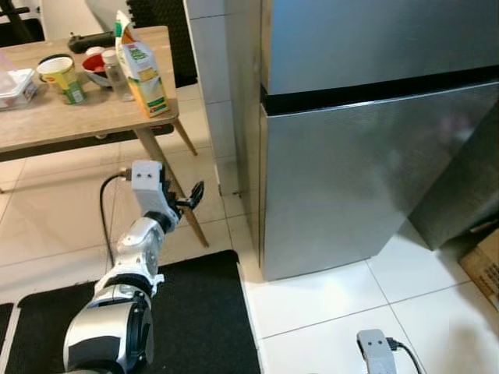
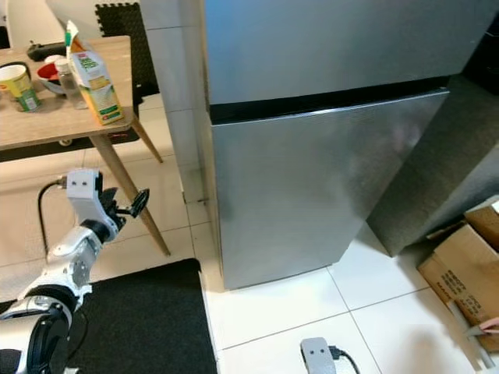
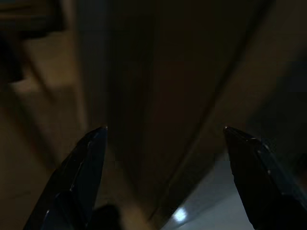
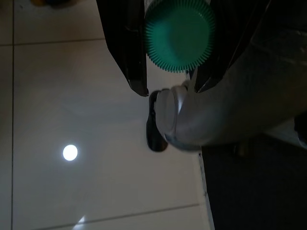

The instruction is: Restocking fridge

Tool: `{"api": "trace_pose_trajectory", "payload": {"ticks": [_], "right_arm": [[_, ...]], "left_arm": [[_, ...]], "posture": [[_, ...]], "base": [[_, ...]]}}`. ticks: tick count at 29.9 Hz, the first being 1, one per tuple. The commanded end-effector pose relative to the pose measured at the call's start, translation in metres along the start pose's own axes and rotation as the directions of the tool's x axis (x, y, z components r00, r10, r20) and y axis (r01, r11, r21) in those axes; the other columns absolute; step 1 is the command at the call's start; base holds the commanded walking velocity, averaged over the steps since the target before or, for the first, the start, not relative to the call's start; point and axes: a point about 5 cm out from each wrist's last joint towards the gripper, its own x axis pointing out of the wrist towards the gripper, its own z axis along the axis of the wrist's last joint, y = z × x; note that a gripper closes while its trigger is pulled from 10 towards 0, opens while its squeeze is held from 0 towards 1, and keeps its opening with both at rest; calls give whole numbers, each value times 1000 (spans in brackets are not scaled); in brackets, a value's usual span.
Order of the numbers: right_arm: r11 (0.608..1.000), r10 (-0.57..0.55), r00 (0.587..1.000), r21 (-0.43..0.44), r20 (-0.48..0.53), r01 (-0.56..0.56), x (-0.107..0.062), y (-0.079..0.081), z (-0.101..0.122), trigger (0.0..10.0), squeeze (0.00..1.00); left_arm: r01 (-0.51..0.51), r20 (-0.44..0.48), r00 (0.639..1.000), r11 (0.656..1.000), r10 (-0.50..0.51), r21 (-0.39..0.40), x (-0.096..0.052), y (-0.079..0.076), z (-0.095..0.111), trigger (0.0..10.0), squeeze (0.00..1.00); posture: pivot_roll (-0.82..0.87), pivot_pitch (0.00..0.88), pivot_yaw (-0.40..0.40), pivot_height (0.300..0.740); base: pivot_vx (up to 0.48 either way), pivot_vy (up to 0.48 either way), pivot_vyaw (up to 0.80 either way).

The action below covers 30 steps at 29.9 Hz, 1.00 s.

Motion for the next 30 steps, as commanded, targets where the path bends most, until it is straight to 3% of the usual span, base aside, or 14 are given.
{"api": "trace_pose_trajectory", "payload": {"ticks": [1, 5, 9, 16, 17, 18, 20, 22, 25, 26, 28, 30], "right_arm": [[1000, -7, 1000, 15, -24, 7, -1, 1, -8, 10000, 0], [1000, -7, 1000, 18, -24, 8, -1, 2, -9, 10000, 0], [999, -13, 1000, 44, -23, 14, -3, 4, -17, 10000, 0], [998, -28, 999, 55, -30, 30, -7, -1, -28, 10000, 0], [998, -31, 999, 56, -30, 33, -8, -3, -29, 10000, 0], [998, -33, 999, 56, -30, 35, -9, -4, -30, 10000, 0], [997, -40, 999, 59, -29, 42, -11, -7, -34, 10000, 0], [996, -52, 998, 68, -30, 54, -13, -10, -37, 10000, 0], [996, -57, 998, 72, -36, 60, -14, -12, -41, 10000, 0], [995, -59, 998, 77, -38, 61, -15, -12, -43, 10000, 0], [995, -59, 997, 80, -40, 62, -15, -11, -44, 10000, 0], [994, -59, 997, 86, -47, 62, -16, -10, -47, 10000, 0]], "left_arm": [[116, 52, 992, 993, -116, 8, 11, -11, 17, 10000, 0], [157, 69, 985, 988, -157, 14, 15, -14, 24, 10000, 0], [254, 87, 962, 966, -258, 50, 34, -24, 54, 10000, 0], [316, 84, 944, 947, -321, 65, 44, -30, 76, 10000, 0], [323, 73, 942, 944, -328, 73, 45, -30, 78, 10000, 133], [329, 66, 940, 941, -334, 78, 46, -31, 79, 10000, 133], [342, 31, 938, 935, -346, 94, 48, -33, 78, 10000, 1000], [353, -4, 935, 928, -356, 120, 50, -37, 77, 10000, 1000], [344, -32, 939, 934, -343, 99, 51, -39, 73, 10000, 1000], [350, -25, 937, 933, -350, 87, 51, -40, 71, 10000, 0], [352, -27, 936, 933, -351, 76, 50, -41, 65, 10000, 0], [327, -62, 944, 943, -323, 59, 44, -41, 46, 10000, 0]], "posture": [[-126, 132, 35, 740], [-126, 138, 35, 740], [-147, 195, 64, 740], [-170, 244, 75, 740], [-177, 270, 76, 740], [-177, 270, 76, 740], [-185, 292, 81, 740], [-187, 303, 83, 740], [-191, 307, 85, 740], [-191, 309, 84, 740], [-192, 307, 84, 740], [-184, 303, 81, 740]], "base": [[0, 0, 0], [0, 0, 0], [0, 0, 0], [0, 0, 0], [0, 0, 0], [0, 0, 0], [0, 0, 0], [0, 0, 0], [0, 0, 0], [0, 0, 0], [0, 0, 0], [0, 0, 0]]}}
